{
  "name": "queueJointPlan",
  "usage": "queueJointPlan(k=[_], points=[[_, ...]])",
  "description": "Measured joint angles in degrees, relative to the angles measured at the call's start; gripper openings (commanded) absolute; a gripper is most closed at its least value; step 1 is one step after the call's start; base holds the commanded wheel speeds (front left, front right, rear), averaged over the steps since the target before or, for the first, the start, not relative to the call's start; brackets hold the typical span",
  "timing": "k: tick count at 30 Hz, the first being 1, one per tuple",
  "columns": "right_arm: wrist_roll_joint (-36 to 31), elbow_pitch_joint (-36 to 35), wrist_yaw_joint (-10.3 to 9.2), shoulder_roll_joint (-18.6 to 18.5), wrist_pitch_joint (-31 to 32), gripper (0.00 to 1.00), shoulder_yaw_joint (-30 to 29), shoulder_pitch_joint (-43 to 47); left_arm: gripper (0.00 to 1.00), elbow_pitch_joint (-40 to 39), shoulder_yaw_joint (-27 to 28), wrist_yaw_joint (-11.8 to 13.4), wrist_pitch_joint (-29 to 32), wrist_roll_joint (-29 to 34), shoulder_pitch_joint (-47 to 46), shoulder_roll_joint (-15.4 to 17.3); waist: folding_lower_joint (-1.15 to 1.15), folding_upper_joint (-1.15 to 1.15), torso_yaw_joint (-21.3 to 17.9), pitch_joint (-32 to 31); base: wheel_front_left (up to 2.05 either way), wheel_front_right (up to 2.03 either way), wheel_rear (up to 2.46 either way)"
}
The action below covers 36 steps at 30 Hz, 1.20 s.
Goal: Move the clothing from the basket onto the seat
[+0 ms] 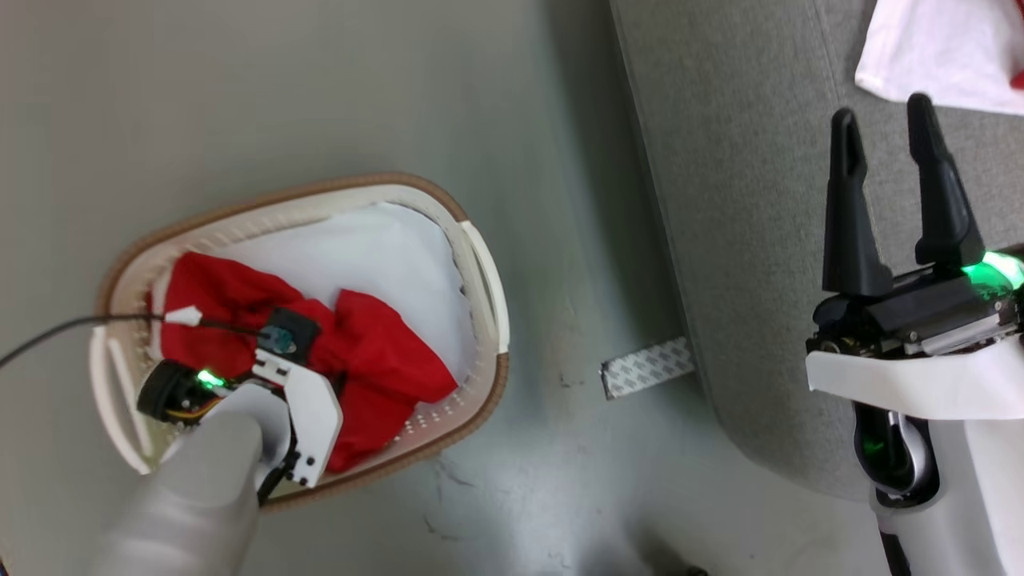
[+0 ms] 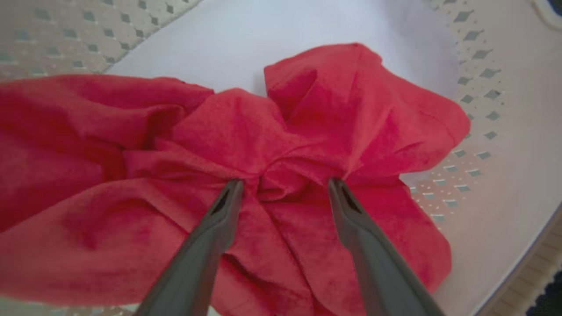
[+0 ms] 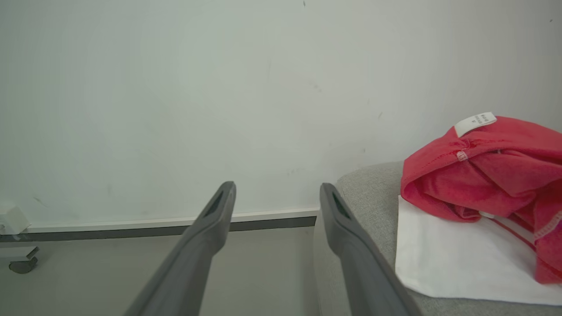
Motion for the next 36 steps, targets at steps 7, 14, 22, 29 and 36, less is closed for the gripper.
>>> queueJointPlan(k=[7, 14, 22, 29, 36], points=[[0.99, -0.59, 0.00, 0.03, 0.00, 1.00, 1.74, -1.37, 1.00, 3.45, -4.99, 0.00, 4.85, 0.49, -2.64, 0.78, 0.00, 0.00, -2.03, 4.04, 0.00, 0.00, 0.00], [1.30, -0.22, 0.00, 0.02, 0.00, 1.00, 2.08, -1.45, 0.53, 5.10, -7.34, 0.00, 8.67, 0.33, -3.43, 1.91, 0.00, 0.00, -3.13, 5.50, 0.00, 0.00, 0.00], [0.03, 0.56, 0.00, 0.03, 0.00, 1.00, 2.13, -1.90, 0.00, 5.54, -7.97, 0.00, 7.06, -1.48, -3.77, 1.25, 0.00, 0.00, -2.61, 5.07, 0.00, 0.00, 0.00], [-2.30, 1.55, 0.00, 0.04, 0.00, 1.00, 1.46, -1.96, 0.00, 5.71, -7.82, 0.00, 3.02, -3.66, -2.99, -1.03, 0.00, 0.00, -1.62, 1.66, 0.00, 0.00, 0.00], [-5.19, 3.35, 0.00, 0.07, 0.00, 1.00, 1.09, -0.21, 0.00, 4.81, -7.73, 0.00, -3.16, -6.98, -0.29, -4.64, -0.01, 0.00, 0.35, -4.99, 0.00, 0.00, 0.00]])
